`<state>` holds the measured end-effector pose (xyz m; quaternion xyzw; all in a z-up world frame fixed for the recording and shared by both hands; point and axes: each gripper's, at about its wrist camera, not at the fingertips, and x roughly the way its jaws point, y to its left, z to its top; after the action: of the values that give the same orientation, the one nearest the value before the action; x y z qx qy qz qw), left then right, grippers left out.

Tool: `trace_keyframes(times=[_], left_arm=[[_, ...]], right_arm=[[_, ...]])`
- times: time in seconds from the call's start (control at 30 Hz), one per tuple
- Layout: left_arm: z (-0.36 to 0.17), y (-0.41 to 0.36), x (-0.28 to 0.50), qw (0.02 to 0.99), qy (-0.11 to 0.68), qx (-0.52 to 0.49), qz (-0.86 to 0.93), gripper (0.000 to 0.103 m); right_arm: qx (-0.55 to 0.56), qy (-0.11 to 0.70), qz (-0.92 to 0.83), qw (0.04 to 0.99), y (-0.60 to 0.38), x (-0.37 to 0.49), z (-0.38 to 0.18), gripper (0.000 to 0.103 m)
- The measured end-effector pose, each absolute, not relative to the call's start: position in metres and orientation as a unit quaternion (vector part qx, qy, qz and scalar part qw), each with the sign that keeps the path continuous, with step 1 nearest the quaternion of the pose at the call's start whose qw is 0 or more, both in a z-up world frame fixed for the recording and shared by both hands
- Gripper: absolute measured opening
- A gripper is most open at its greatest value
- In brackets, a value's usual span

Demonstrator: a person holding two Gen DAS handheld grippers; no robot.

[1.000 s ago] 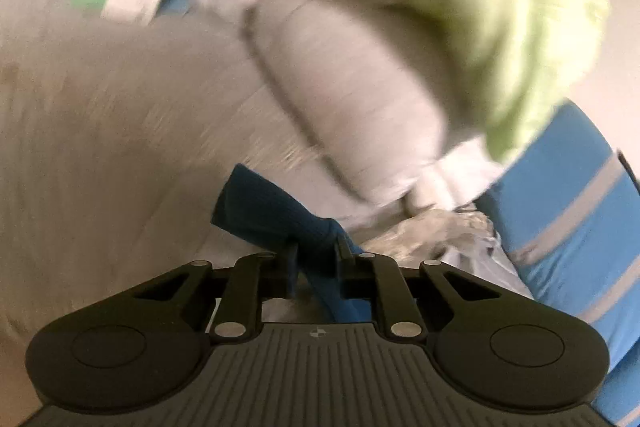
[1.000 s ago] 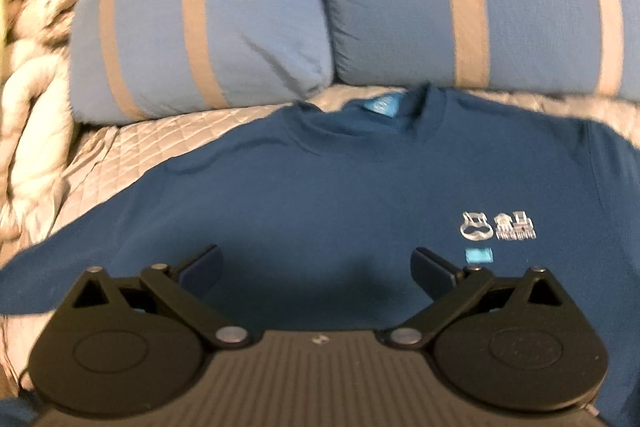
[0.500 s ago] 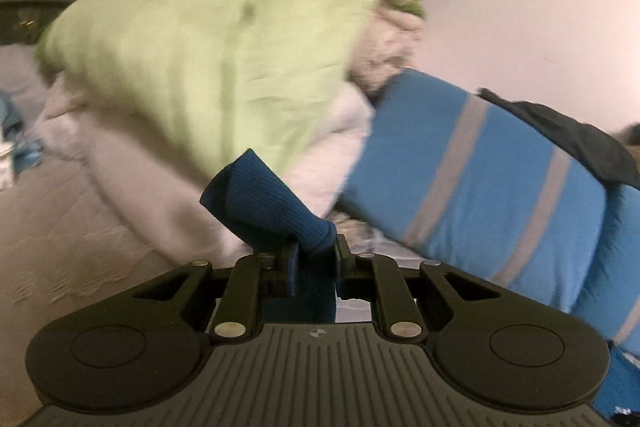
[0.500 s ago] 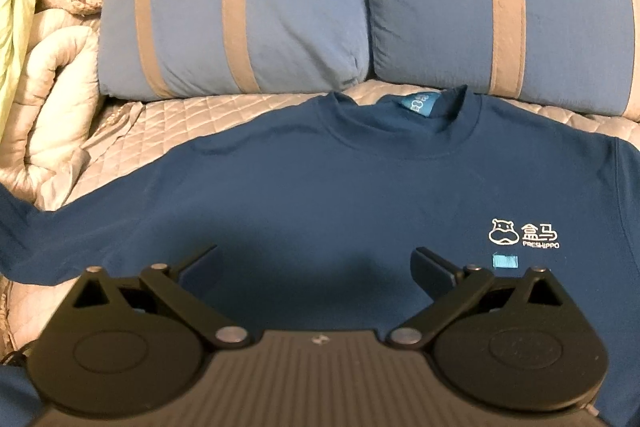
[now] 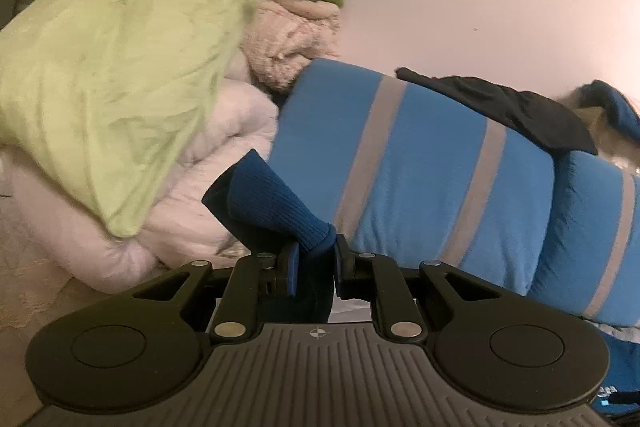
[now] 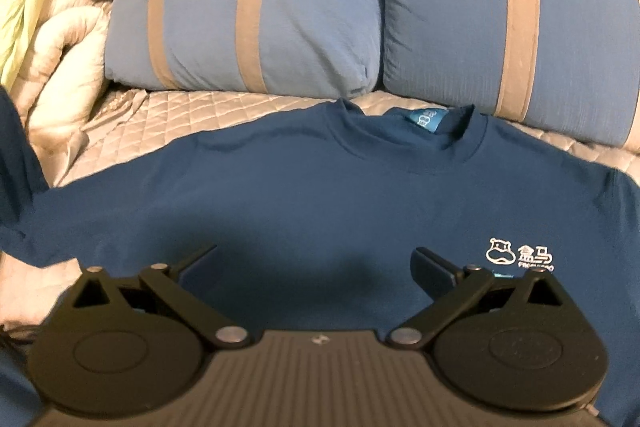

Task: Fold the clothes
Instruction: 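Lower the sleeve onto the bed and open the left gripper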

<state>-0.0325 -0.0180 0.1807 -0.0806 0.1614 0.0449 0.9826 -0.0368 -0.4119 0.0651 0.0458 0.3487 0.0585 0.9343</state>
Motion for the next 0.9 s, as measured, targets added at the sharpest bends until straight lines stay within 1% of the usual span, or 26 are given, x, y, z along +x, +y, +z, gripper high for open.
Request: trace_keyframes(times=[0.3, 0.5, 0.9], left_arm=[[0.179, -0.052, -0.017, 0.984, 0.167, -0.062, 0.008, 0.016], [0.188, -0.084, -0.006, 0.985, 0.162, -0.042, -0.036, 0.016], [0.203, -0.190, 0.011, 0.978, 0.147, 0.031, -0.146, 0.016]], right_arm=[[0.050, 0.351, 0.049, 0.934, -0.414, -0.036, 0.064, 0.103], [0.046, 0.354, 0.056, 0.933, -0.411, -0.035, 0.062, 0.103], [0.047, 0.357, 0.057, 0.931, -0.413, -0.034, 0.061, 0.103]])
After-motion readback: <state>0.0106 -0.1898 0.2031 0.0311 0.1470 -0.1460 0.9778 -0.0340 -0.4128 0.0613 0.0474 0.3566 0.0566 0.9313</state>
